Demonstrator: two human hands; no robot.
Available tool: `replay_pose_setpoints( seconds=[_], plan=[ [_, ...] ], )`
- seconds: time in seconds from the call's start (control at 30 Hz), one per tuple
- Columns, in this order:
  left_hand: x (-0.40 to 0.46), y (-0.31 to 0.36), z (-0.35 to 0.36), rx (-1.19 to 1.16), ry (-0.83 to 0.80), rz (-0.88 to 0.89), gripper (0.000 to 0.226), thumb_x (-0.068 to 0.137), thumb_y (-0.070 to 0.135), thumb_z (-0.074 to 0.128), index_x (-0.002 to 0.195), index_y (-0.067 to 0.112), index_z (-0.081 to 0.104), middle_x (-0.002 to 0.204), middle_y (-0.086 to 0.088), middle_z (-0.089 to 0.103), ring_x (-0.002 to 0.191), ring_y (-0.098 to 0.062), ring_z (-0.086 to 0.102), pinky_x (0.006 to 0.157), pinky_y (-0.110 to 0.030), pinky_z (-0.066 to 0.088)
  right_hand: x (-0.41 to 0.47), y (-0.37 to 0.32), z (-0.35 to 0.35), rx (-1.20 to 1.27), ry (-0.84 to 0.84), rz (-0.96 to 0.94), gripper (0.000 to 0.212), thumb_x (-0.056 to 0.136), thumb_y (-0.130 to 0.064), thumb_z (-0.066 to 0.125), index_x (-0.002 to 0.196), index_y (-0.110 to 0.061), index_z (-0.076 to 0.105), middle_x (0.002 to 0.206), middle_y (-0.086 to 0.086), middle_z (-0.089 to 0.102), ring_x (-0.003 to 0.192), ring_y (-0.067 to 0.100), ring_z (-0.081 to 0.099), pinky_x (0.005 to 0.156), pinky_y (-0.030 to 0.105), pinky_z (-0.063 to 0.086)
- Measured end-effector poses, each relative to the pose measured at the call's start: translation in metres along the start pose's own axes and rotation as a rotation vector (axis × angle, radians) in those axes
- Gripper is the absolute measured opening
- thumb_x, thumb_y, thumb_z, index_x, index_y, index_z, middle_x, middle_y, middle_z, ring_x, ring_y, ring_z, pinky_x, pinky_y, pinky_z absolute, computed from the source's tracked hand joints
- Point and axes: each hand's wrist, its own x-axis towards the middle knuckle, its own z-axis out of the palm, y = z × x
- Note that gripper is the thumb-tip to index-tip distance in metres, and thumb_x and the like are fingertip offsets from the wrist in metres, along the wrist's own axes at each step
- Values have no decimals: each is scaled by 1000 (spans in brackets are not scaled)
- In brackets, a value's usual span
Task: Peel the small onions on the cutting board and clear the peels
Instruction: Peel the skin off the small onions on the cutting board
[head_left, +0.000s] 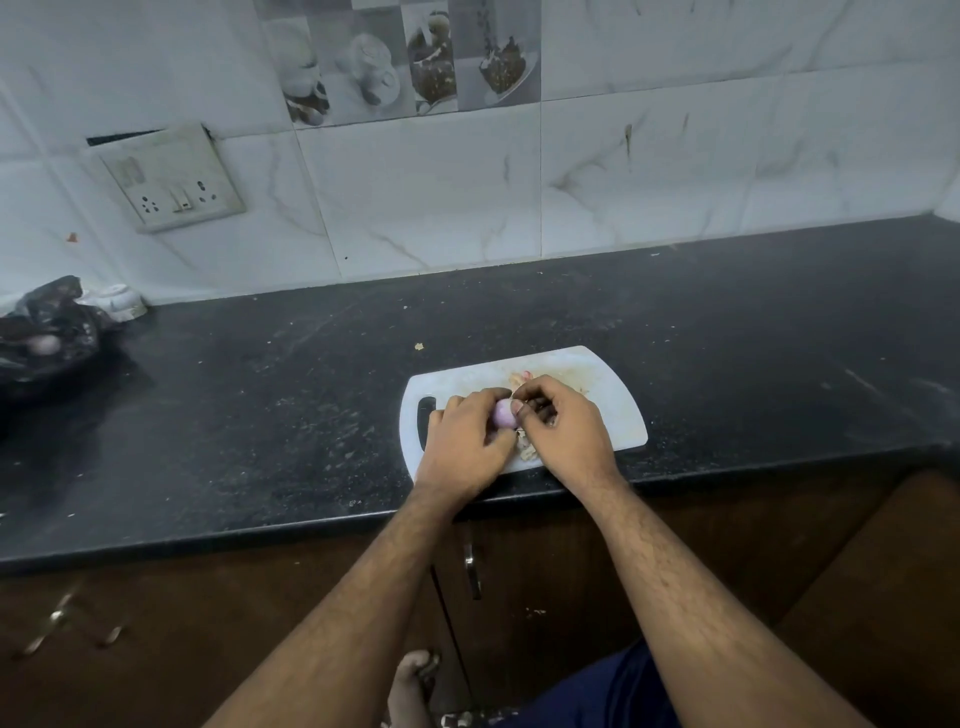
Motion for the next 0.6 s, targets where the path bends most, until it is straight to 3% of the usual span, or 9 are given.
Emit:
replay_pose_setpoints(
  seconds=[0.1,0.23,0.33,0.47,0.6],
  plan=[
    [2,-3,1,19,4,15,40,97,38,58,136,32,57,125,12,67,107,-8,45,99,-37,32,-1,-2,-2,-33,-41,5,7,93,-37,68,96,-37,61,92,-18,71,85,4,64,79,41,58],
    [1,-4,2,-2,31,16,39,96,28,63,135,31,58,116,11,68,111,-13,51,95,-33,30,-3,-7,-2,-97,-75,2,18,94,-49,63,94,-33,55,81,-14,65,74,6,60,68,36,55],
    [-1,-2,3,21,67,19,38,96,24,62,133,31,58,113,11,68,111,-15,50,90,-30,26,-2,-8,3,-182,-60,-18,27,97,-54,55,96,-27,52,90,-19,61,78,8,57,66,32,46],
    [-2,-1,3,50,93,12,36,100,29,59,136,29,57,126,11,67,116,-15,48,93,-30,26,-1,-6,10,-369,-58,-82,40,105,-47,36,113,-16,60,106,0,63,103,20,55,80,36,47],
    [-1,-3,5,63,69,10,39,101,36,58,139,30,56,124,7,69,115,-17,48,92,-30,25,1,-5,8,-432,-74,-87,39,107,-41,32,105,-18,63,105,0,66,101,21,55,83,39,47]
  ],
)
